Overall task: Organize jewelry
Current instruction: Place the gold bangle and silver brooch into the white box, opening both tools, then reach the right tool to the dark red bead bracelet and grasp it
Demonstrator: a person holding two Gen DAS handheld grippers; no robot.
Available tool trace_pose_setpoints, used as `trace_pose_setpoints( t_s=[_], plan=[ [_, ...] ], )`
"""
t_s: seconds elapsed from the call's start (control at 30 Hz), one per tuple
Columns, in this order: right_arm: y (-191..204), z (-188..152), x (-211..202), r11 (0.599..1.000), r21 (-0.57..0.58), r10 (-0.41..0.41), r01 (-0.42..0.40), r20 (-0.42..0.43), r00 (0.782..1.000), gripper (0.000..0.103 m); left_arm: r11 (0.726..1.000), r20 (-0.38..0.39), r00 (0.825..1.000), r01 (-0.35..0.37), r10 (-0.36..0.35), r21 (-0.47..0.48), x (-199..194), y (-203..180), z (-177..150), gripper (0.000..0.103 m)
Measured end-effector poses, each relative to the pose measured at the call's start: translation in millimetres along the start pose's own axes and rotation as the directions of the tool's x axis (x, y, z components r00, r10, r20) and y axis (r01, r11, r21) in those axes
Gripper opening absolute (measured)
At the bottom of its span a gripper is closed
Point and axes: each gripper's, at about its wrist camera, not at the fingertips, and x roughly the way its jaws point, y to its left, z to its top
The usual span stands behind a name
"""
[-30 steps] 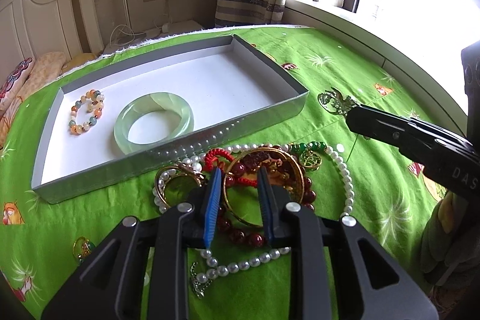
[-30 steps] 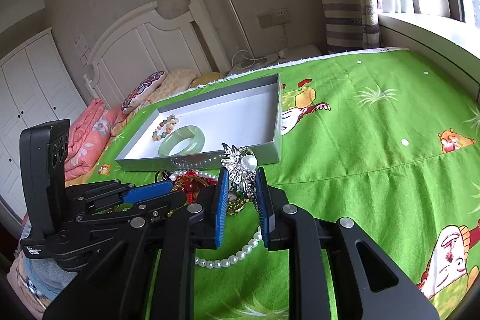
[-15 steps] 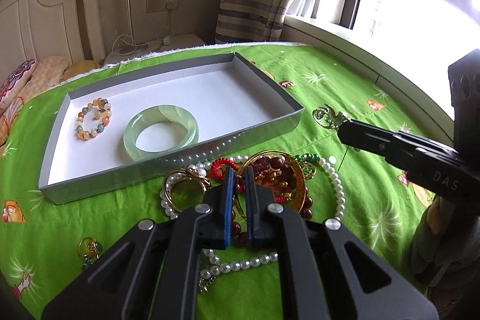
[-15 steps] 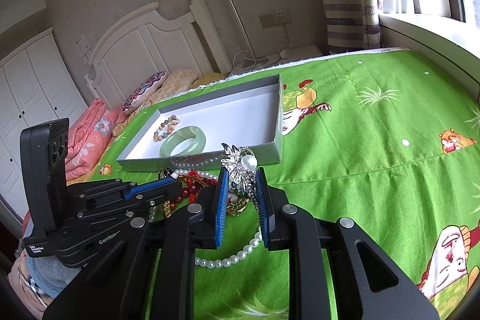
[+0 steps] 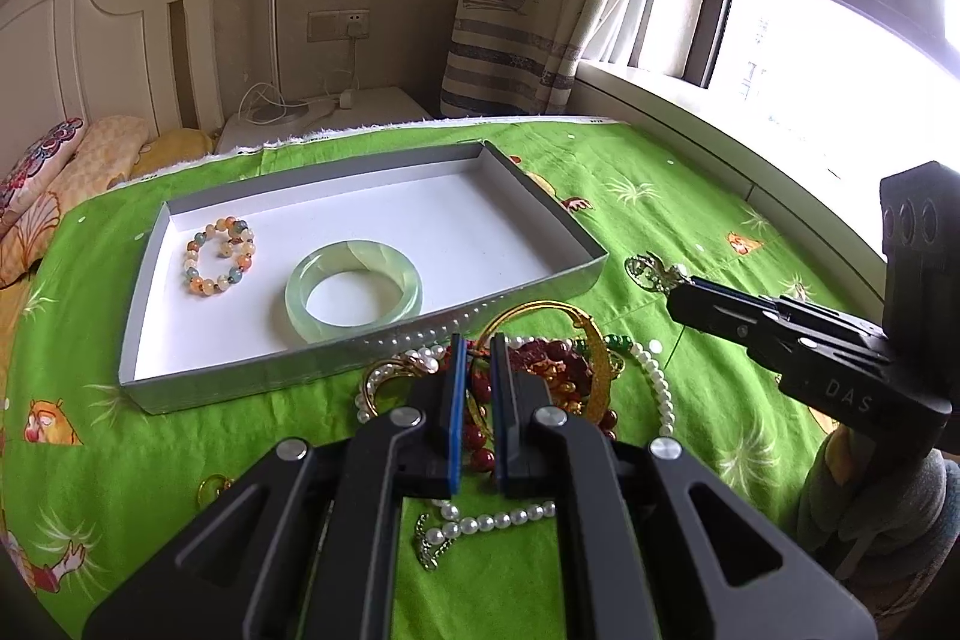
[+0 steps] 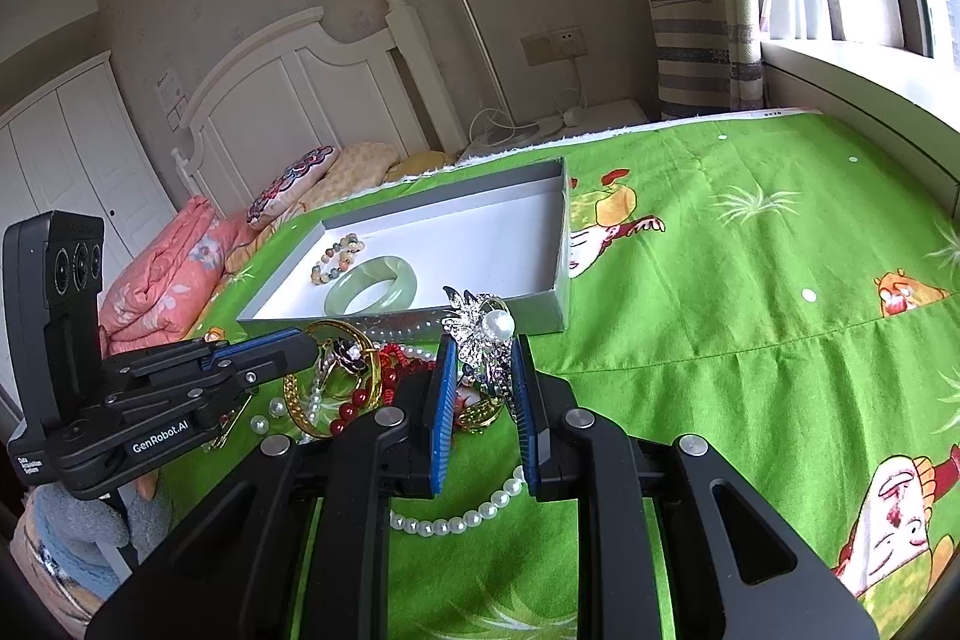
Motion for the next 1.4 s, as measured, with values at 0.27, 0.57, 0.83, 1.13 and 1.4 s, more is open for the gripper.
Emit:
trace_pose_setpoints(
  t_s=[0.27,0.57,0.83,1.13,1.4],
  plan=[
    [9,17,1,1.0,-0.012,0.022,-0.022,0.004,1.0,0.019,0.998,-0.02,1.0,-0.022,0.021,-0.054,9,29,27,0.007],
    [27,46,58,0.993,-0.114,-0.053,0.044,-0.077,0.996,0.019,0.976,-0.054,0.997,-0.061,0.051,-0.21,57,71,78,0.007],
    [26,61,100,0.983,-0.154,-0.121,0.103,-0.109,0.987,0.019,0.953,-0.105,0.991,-0.106,0.079,-0.283,107,89,96,0.007],
    [13,62,109,0.987,-0.118,-0.121,0.109,-0.104,0.987,0.036,0.948,-0.118,0.983,-0.165,0.137,-0.273,125,89,96,0.025],
    [12,58,90,0.994,-0.085,-0.074,0.069,-0.055,0.996,0.062,0.926,-0.056,0.979,-0.206,0.199,-0.317,90,108,83,0.072]
  ],
)
